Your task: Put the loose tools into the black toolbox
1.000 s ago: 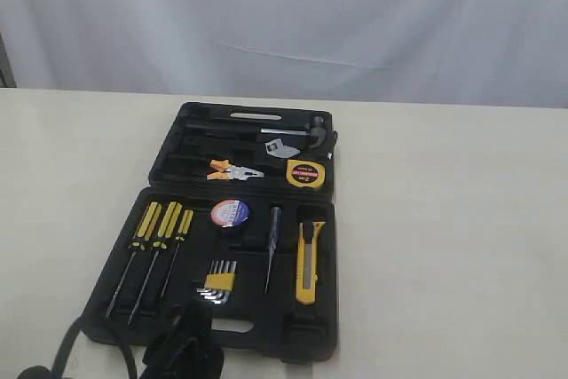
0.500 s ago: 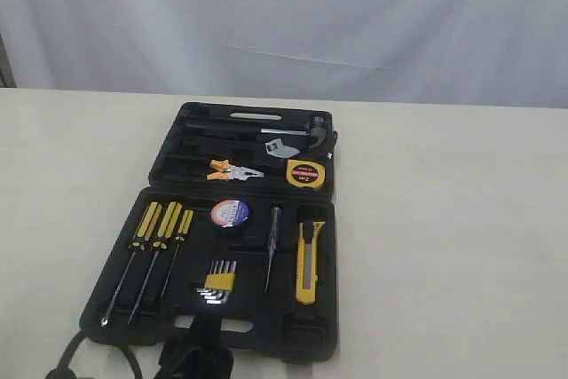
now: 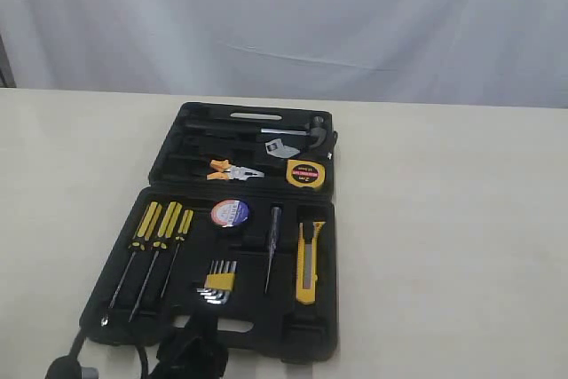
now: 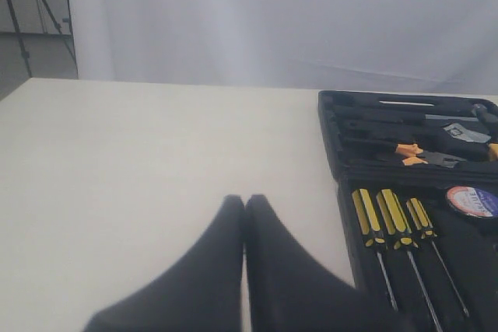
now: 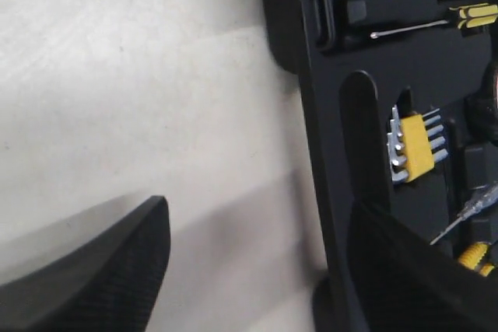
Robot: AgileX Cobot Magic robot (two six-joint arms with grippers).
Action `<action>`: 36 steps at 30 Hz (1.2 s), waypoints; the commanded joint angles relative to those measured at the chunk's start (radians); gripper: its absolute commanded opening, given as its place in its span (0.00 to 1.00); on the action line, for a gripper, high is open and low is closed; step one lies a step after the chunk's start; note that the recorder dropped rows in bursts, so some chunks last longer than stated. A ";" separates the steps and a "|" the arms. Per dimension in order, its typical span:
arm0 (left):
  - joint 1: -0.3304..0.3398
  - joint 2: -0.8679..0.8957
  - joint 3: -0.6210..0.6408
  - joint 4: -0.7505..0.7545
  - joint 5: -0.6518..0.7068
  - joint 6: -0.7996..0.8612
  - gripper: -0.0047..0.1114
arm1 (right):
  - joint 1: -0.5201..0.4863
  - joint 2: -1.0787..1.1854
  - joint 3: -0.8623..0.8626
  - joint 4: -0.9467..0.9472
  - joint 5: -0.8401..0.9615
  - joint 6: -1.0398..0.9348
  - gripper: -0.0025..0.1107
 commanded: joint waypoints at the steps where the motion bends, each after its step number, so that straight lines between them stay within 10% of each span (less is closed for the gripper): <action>1: -0.002 -0.003 0.002 -0.002 0.000 0.000 0.04 | -0.035 0.000 0.000 -0.011 -0.017 0.003 0.57; 23: -0.002 -0.003 0.002 -0.002 0.000 0.000 0.04 | -0.177 0.081 0.000 -0.081 -0.100 -0.028 0.57; 32: -0.002 -0.003 0.002 -0.002 0.000 0.000 0.04 | -0.183 0.093 0.000 -0.104 -0.097 -0.028 0.02; 36: -0.002 -0.003 0.002 -0.002 0.000 0.000 0.04 | -0.183 0.091 0.000 -0.097 -0.095 -0.067 0.02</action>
